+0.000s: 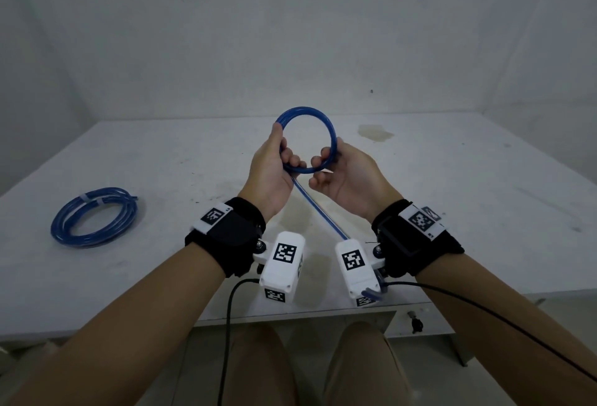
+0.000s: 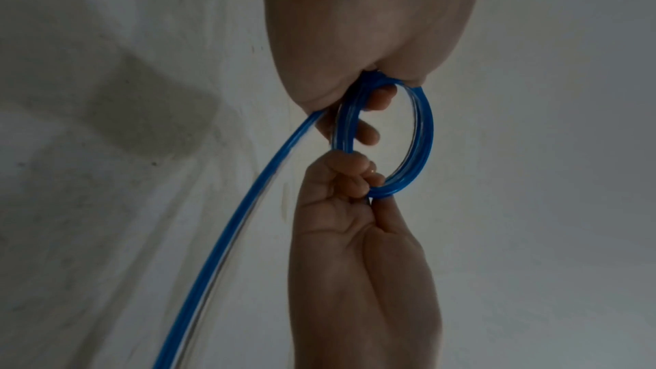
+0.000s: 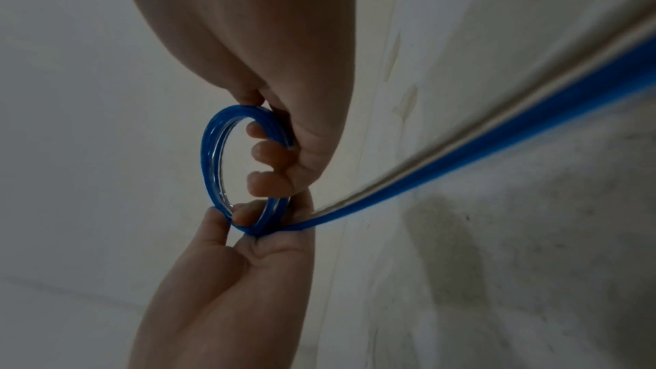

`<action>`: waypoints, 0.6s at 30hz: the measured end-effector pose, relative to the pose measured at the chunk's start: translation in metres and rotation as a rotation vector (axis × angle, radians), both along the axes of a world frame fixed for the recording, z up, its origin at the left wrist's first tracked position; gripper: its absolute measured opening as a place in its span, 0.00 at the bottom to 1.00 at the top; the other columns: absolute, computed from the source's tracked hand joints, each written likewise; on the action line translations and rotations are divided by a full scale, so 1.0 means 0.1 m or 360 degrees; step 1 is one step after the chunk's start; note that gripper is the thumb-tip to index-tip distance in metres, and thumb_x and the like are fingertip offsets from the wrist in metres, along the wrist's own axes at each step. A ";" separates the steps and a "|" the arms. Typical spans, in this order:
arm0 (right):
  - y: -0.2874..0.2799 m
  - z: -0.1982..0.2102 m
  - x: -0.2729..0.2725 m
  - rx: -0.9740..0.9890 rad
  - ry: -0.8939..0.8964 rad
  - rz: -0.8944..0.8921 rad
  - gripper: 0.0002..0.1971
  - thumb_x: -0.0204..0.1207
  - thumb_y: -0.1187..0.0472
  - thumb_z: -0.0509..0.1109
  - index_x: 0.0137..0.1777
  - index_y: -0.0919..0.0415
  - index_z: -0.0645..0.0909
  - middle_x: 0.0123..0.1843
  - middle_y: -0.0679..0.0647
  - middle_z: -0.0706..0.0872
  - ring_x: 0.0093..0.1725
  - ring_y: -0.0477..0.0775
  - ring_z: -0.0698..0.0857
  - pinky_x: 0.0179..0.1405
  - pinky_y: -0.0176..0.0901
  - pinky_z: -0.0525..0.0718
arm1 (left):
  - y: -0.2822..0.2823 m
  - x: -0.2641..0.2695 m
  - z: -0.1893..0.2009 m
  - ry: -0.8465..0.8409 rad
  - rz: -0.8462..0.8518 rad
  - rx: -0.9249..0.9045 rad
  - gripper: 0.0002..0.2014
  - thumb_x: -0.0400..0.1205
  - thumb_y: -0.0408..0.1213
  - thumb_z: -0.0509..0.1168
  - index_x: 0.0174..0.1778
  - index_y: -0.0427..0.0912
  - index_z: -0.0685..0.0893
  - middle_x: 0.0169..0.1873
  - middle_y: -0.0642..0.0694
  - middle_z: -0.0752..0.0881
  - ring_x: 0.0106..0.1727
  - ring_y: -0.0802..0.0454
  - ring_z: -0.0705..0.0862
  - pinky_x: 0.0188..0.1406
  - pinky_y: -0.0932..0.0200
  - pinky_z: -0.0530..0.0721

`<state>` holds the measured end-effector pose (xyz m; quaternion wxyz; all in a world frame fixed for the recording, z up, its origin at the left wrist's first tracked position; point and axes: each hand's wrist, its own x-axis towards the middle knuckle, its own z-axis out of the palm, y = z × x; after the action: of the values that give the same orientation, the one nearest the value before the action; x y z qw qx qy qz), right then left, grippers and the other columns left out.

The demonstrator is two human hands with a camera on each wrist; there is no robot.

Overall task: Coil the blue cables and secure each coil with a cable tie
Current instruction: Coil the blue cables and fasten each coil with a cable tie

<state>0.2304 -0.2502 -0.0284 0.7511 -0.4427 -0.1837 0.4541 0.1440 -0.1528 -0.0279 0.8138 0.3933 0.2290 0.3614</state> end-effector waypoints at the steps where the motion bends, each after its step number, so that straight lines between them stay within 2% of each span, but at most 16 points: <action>1: -0.01 0.00 0.01 -0.0017 -0.0053 0.0036 0.18 0.87 0.53 0.53 0.40 0.63 0.75 0.38 0.59 0.81 0.28 0.54 0.75 0.33 0.47 0.83 | 0.01 0.00 0.01 0.0006 0.0014 0.0027 0.17 0.87 0.49 0.60 0.35 0.44 0.72 0.20 0.52 0.64 0.22 0.55 0.67 0.33 0.59 0.76; 4: -0.07 0.00 0.05 -0.0111 -0.0301 0.0142 0.18 0.88 0.55 0.54 0.50 0.66 0.81 0.46 0.61 0.87 0.31 0.55 0.79 0.41 0.50 0.86 | 0.09 -0.03 0.04 0.0062 0.0066 0.0170 0.16 0.87 0.48 0.59 0.36 0.44 0.71 0.20 0.53 0.62 0.21 0.56 0.63 0.28 0.61 0.71; 7: -0.13 0.04 0.10 -0.0276 -0.0653 0.0164 0.17 0.87 0.57 0.55 0.60 0.66 0.82 0.54 0.59 0.89 0.37 0.56 0.83 0.47 0.52 0.86 | 0.15 -0.07 0.07 0.0206 0.0109 0.0484 0.16 0.87 0.47 0.60 0.36 0.44 0.71 0.21 0.54 0.64 0.21 0.57 0.63 0.27 0.61 0.70; 9: -0.15 0.09 0.14 -0.0366 -0.0877 0.0118 0.16 0.86 0.59 0.55 0.64 0.62 0.81 0.59 0.57 0.89 0.38 0.55 0.83 0.43 0.50 0.85 | 0.17 -0.09 0.09 0.0343 0.0084 0.0729 0.15 0.87 0.47 0.60 0.37 0.44 0.73 0.23 0.53 0.66 0.22 0.57 0.65 0.28 0.60 0.71; 11: -0.16 0.16 0.17 -0.0422 -0.1068 0.0073 0.16 0.85 0.57 0.55 0.65 0.57 0.82 0.60 0.53 0.88 0.34 0.51 0.80 0.37 0.47 0.83 | 0.19 -0.09 0.11 0.0490 0.0032 0.0964 0.13 0.86 0.46 0.61 0.39 0.42 0.76 0.25 0.51 0.67 0.23 0.56 0.66 0.27 0.60 0.71; 14: -0.16 0.28 0.19 -0.0491 -0.1275 0.0071 0.18 0.85 0.52 0.54 0.61 0.54 0.84 0.56 0.51 0.90 0.27 0.48 0.72 0.31 0.43 0.77 | 0.17 -0.09 0.10 0.0665 -0.0098 0.1280 0.13 0.86 0.45 0.62 0.42 0.38 0.77 0.25 0.50 0.67 0.24 0.55 0.65 0.26 0.59 0.69; 16: -0.14 0.34 0.17 -0.0557 -0.1396 0.0137 0.21 0.86 0.47 0.54 0.58 0.58 0.85 0.50 0.53 0.90 0.25 0.48 0.70 0.27 0.42 0.75 | 0.16 -0.09 0.09 0.0722 -0.0181 0.1438 0.14 0.85 0.45 0.63 0.42 0.37 0.79 0.22 0.55 0.72 0.23 0.58 0.67 0.26 0.61 0.68; 18: -0.12 0.36 0.15 -0.0594 -0.1486 0.0208 0.22 0.85 0.46 0.55 0.53 0.63 0.83 0.41 0.55 0.86 0.24 0.48 0.69 0.25 0.40 0.74 | 0.15 -0.09 0.09 0.0739 -0.0204 0.1514 0.14 0.85 0.46 0.64 0.39 0.39 0.80 0.21 0.60 0.74 0.22 0.62 0.68 0.27 0.64 0.68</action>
<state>0.2453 -0.2621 0.0076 0.4669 -0.7127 -0.4429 0.2790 0.1347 -0.1382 -0.0193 0.4938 0.8017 0.1893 0.2783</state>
